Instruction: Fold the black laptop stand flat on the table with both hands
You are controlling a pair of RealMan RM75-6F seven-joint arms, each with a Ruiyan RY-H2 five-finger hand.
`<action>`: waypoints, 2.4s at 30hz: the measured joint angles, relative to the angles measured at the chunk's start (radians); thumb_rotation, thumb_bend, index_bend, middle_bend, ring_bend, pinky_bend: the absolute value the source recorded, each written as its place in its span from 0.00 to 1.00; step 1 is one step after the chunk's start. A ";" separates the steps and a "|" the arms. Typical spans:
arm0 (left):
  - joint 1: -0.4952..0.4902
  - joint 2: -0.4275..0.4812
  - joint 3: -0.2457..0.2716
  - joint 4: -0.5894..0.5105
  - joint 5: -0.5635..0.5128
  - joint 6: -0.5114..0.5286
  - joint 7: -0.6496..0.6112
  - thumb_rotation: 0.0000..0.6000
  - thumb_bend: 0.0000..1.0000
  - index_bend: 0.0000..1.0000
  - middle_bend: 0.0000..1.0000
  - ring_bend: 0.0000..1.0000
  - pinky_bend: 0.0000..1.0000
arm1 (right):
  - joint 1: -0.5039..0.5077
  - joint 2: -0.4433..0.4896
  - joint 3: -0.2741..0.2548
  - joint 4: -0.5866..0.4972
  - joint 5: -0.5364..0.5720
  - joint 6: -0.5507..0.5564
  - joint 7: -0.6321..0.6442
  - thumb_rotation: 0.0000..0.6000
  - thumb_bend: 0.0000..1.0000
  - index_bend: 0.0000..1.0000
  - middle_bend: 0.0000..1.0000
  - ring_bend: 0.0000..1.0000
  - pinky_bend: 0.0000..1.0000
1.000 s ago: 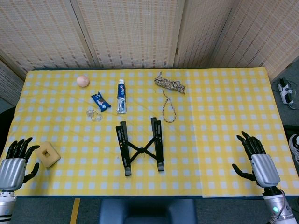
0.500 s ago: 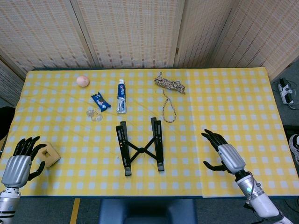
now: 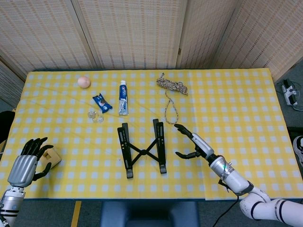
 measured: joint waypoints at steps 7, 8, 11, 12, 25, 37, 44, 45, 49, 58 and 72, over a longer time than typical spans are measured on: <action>-0.016 -0.002 -0.003 -0.004 -0.002 -0.015 -0.001 1.00 0.46 0.27 0.13 0.09 0.05 | 0.116 -0.091 0.042 0.104 0.011 -0.081 0.170 1.00 0.34 0.00 0.05 0.05 0.00; -0.018 -0.002 -0.003 -0.004 -0.003 -0.019 -0.005 1.00 0.46 0.27 0.13 0.09 0.05 | 0.130 -0.102 0.045 0.119 0.011 -0.089 0.186 1.00 0.34 0.00 0.06 0.06 0.00; -0.026 0.000 -0.002 -0.004 -0.004 -0.033 -0.023 1.00 0.46 0.27 0.13 0.09 0.05 | 0.165 -0.132 0.049 0.163 0.004 -0.107 0.240 1.00 0.34 0.00 0.10 0.10 0.00; -0.030 0.001 -0.002 -0.004 -0.004 -0.039 -0.032 1.00 0.46 0.27 0.13 0.09 0.05 | 0.172 -0.139 0.048 0.173 -0.002 -0.109 0.258 1.00 0.34 0.01 0.11 0.11 0.00; -0.082 0.003 0.027 0.001 0.032 -0.114 -0.162 1.00 0.35 0.24 0.14 0.11 0.07 | 0.205 -0.138 -0.115 0.219 -0.268 0.127 0.452 1.00 0.34 0.09 0.20 0.18 0.00; -0.107 -0.001 0.074 -0.016 0.085 -0.140 -0.165 1.00 0.34 0.25 0.17 0.14 0.07 | 0.171 -0.037 -0.284 0.076 -0.387 0.294 0.314 1.00 0.34 0.09 0.20 0.18 0.00; -0.109 -0.002 0.098 -0.032 0.109 -0.136 -0.151 1.00 0.34 0.27 0.19 0.14 0.07 | 0.152 -0.020 -0.347 0.037 -0.408 0.340 0.272 1.00 0.34 0.09 0.20 0.19 0.00; -0.109 -0.002 0.099 -0.033 0.110 -0.135 -0.149 1.00 0.34 0.27 0.19 0.15 0.07 | 0.151 -0.020 -0.353 0.034 -0.410 0.345 0.269 1.00 0.34 0.09 0.20 0.19 0.00; -0.112 -0.002 0.104 -0.037 0.110 -0.137 -0.143 1.00 0.34 0.27 0.19 0.15 0.07 | 0.155 -0.026 -0.373 0.030 -0.414 0.352 0.272 1.00 0.34 0.09 0.20 0.19 0.00; -0.112 -0.003 0.109 -0.040 0.108 -0.129 -0.143 1.00 0.34 0.27 0.19 0.15 0.07 | 0.168 -0.065 -0.374 0.074 -0.370 0.342 0.332 1.00 0.34 0.10 0.20 0.19 0.01; -0.117 -0.013 0.113 -0.032 0.096 -0.139 -0.144 1.00 0.34 0.27 0.19 0.15 0.07 | 0.181 -0.146 -0.394 0.180 -0.316 0.324 0.602 1.00 0.34 0.10 0.20 0.19 0.01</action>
